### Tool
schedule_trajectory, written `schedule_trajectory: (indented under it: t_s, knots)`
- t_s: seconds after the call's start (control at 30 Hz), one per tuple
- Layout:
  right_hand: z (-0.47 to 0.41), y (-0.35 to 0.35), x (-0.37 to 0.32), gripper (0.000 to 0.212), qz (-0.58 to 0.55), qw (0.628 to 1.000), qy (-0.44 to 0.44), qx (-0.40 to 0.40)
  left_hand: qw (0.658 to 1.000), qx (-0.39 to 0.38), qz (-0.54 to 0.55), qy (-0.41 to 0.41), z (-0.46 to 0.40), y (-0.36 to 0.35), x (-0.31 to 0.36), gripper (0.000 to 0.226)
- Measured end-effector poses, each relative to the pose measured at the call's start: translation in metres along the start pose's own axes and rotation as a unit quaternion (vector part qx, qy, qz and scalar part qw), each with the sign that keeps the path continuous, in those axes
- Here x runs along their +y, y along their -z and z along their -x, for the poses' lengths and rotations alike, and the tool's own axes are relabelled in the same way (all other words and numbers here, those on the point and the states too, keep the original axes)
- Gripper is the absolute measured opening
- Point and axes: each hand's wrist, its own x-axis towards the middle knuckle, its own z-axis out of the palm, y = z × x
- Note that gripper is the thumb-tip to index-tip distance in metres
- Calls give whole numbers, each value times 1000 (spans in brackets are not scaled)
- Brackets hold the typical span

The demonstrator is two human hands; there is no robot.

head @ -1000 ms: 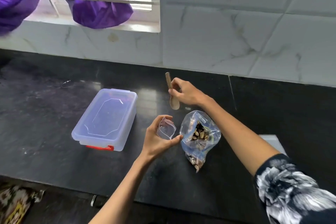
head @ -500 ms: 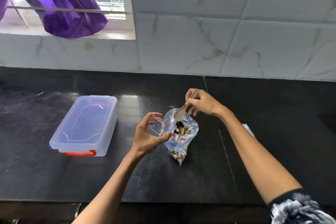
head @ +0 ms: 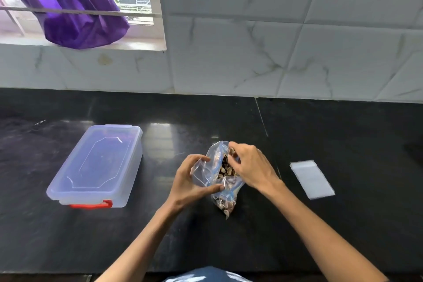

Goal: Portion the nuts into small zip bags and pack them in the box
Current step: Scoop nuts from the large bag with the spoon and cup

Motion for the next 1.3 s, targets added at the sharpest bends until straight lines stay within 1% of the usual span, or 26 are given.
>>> schedule_trajectory:
  t_s: [0.07, 0.13, 0.3, 0.43, 0.53, 0.63, 0.8, 0.83, 0.9, 0.97, 1.03, 1.07, 1.17, 1.3]
  knots:
    - [3, -3, 0, 10, 3, 1000, 12, -3, 1000, -4, 7, 3, 1, -2, -3, 64]
    - [5, -4, 2, 9, -11, 1000, 3, -9, 1000, -9, 22, 17, 3, -5, -5, 65]
    - [5, -3, 14, 13, -73, 995, -70, -16, 997, -15, 51, 48, 6, -12, -9, 68]
    - [3, -1, 17, 14, -130, 983, -124, -27, 997, -37, 50, 53, 6, -18, -10, 66]
    - [2, 1, 18, 14, -154, 976, -145, -45, 997, -39, 52, 51, 7, -20, -11, 64]
    - [3, 3, 18, 13, -172, 972, -146, -56, 997, -36, 50, 49, 6, -22, -13, 61]
    - [9, 3, 15, 10, -196, 966, -132, -104, 997, -29, 56, 46, 5, -23, -17, 59]
    - [9, 5, 16, 11, -200, 966, -133, -99, 997, -27, 58, 46, 5, -23, -18, 59]
    - [11, 9, 15, 12, -190, 971, -129, -62, 997, -22, 60, 47, 5, -23, -20, 61]
    - [14, 8, 12, 11, -127, 987, -95, -18, 997, -19, 60, 48, 5, -23, -20, 60]
    - [18, 2, 6, 7, -72, 996, -54, -9, 997, -15, 60, 47, 5, -24, -21, 58]
    - [19, -2, 3, 6, -65, 997, -48, -14, 997, -13, 61, 46, 5, -24, -21, 57]
    - [21, -7, -1, 7, -97, 992, -69, -31, 997, -7, 69, 44, 5, -25, -21, 56]
    - [19, -7, 4, 13, -170, 973, -147, -58, 996, -5, 77, 50, 7, -25, -22, 56]
